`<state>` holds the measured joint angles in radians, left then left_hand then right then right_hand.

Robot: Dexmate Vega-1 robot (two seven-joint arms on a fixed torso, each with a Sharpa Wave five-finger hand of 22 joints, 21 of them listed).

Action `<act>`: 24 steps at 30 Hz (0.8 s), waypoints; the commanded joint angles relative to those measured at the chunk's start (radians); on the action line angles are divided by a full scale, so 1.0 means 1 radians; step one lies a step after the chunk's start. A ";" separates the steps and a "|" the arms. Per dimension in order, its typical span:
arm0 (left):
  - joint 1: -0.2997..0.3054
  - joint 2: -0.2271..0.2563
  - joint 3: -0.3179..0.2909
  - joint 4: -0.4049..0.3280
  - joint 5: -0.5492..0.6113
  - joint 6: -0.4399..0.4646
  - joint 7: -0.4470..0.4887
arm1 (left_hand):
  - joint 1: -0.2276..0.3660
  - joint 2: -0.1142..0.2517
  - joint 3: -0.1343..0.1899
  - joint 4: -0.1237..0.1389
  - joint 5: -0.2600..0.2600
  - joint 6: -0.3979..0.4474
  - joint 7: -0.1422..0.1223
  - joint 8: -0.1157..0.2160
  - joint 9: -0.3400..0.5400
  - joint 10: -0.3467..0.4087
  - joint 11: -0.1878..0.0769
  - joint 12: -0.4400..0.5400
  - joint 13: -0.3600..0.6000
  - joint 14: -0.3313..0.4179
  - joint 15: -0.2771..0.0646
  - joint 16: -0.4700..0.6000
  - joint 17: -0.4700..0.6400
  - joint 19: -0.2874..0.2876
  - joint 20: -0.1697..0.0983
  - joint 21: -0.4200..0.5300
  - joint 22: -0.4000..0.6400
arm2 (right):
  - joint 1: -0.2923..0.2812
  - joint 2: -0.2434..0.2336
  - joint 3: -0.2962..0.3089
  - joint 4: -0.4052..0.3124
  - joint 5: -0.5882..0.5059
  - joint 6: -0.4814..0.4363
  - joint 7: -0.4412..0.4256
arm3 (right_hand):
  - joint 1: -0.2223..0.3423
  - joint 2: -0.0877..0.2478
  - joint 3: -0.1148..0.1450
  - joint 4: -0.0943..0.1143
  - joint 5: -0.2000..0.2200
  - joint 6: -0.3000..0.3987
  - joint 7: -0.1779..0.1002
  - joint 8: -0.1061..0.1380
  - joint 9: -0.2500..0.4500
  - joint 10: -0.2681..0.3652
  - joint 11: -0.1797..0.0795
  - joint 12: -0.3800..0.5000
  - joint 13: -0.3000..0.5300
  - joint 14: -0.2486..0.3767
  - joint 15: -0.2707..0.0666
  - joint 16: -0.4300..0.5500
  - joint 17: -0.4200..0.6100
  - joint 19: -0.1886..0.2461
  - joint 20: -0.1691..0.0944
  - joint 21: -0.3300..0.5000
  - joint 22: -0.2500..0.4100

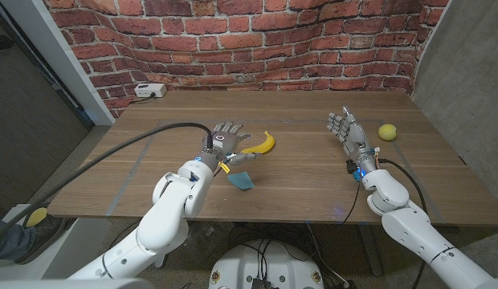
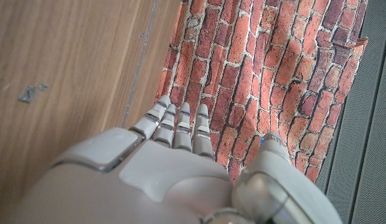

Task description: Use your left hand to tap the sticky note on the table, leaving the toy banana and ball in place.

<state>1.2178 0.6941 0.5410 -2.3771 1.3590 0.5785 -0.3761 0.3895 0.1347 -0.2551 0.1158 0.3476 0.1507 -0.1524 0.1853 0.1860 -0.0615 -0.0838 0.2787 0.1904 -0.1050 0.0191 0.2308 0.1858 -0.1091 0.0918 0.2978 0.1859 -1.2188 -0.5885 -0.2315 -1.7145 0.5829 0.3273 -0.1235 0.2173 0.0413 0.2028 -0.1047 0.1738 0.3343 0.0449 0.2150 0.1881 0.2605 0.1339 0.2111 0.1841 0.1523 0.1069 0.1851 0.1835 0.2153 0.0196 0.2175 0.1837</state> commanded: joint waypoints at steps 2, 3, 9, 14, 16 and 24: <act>-0.007 -0.118 -0.066 0.086 -0.349 0.020 0.421 | 0.007 0.004 -0.010 0.001 0.002 -0.005 0.012 0.007 0.003 0.058 -0.003 0.015 -0.001 0.052 -0.016 0.012 0.001 0.038 0.006 0.010 -0.001 | 0.021 -0.023 -0.010 -0.028 -0.025 -0.009 0.006 | -0.006 0.002 -0.002 -0.006 0.006 -0.015 0.003 -0.007 0.006 0.015 -0.003 0.005 0.001 0.011 0.003 0.003 0.002 0.006 -0.002 0.000 0.003; -0.009 -0.119 -0.082 0.090 -0.412 -0.001 0.446 | 0.008 0.004 -0.010 0.001 0.001 0.001 0.013 0.009 0.003 0.062 -0.001 0.014 -0.001 0.063 -0.016 0.014 0.001 0.045 0.009 0.011 -0.001 | 0.021 -0.028 -0.010 -0.033 -0.026 -0.011 0.007 | -0.006 0.002 -0.002 -0.006 0.006 -0.015 0.003 -0.007 0.006 0.017 -0.004 0.006 0.001 0.011 0.004 0.003 0.002 0.006 -0.002 0.000 0.003; -0.027 -0.105 -0.139 0.132 -0.705 -0.133 0.576 | 0.011 0.004 -0.013 0.002 -0.002 0.024 0.029 0.019 0.003 0.107 0.023 0.021 -0.001 0.089 -0.019 0.014 0.000 0.071 0.019 0.013 -0.002 | 0.022 -0.040 -0.009 -0.048 -0.038 -0.005 0.016 | -0.006 0.002 -0.002 -0.007 0.006 -0.030 0.011 -0.014 0.006 0.018 -0.006 0.006 0.002 0.039 -0.012 0.011 0.002 0.037 -0.016 0.010 0.003; -0.042 -0.095 -0.189 0.191 -0.957 -0.281 0.634 | 0.013 0.004 -0.015 0.003 -0.005 0.041 0.035 0.024 0.003 0.144 0.037 0.027 -0.002 0.115 -0.016 0.017 0.000 0.093 0.026 0.015 -0.003 | 0.026 -0.045 -0.011 -0.055 -0.047 -0.006 0.019 | -0.005 0.002 -0.002 -0.008 0.007 -0.035 0.013 -0.017 0.006 0.009 -0.007 0.002 0.002 0.041 -0.016 0.010 0.002 0.052 -0.023 0.014 0.003; -0.052 -0.085 -0.204 0.212 -1.041 -0.325 0.635 | 0.014 0.004 -0.016 0.004 -0.006 0.045 0.038 0.025 0.003 0.152 0.041 0.027 -0.002 0.125 -0.011 0.018 0.000 0.101 0.028 0.016 -0.002 | 0.027 -0.047 -0.011 -0.057 -0.048 -0.002 0.023 | -0.005 0.002 -0.002 -0.009 0.007 -0.036 0.014 -0.017 0.006 0.009 -0.007 0.002 0.002 0.042 -0.017 0.010 0.002 0.053 -0.024 0.015 0.003; -0.090 -0.066 -0.252 0.359 -1.398 -0.593 0.574 | 0.009 0.001 -0.026 0.010 -0.019 0.097 0.083 0.037 0.003 0.207 0.072 0.027 -0.001 0.201 0.007 0.029 0.001 0.149 0.046 0.021 -0.001 | 0.057 -0.054 -0.022 -0.044 -0.003 -0.003 0.097 | -0.004 0.001 -0.003 -0.009 0.007 -0.041 0.020 -0.019 0.006 0.005 -0.005 0.000 0.002 0.048 -0.020 0.010 0.002 0.062 -0.024 0.017 0.003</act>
<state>1.1741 0.6107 0.3666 -2.1909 0.6520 0.2877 0.1885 0.4054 0.1323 -0.2703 0.1229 0.3350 0.2151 -0.0831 0.2115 0.1861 0.1120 -0.0211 0.3011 0.1860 0.0504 0.0174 0.2477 0.1859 0.0124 0.1281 0.3087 0.1812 -1.1892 -0.6326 -0.2437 -1.7628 0.5448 0.3225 -0.0960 0.2173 0.0413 0.1986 -0.1089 0.1738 0.2978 0.0588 0.1992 0.1881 0.2728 0.1282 0.2111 0.1838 0.1885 0.0895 0.1891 0.1835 0.2623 -0.0052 0.2294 0.1837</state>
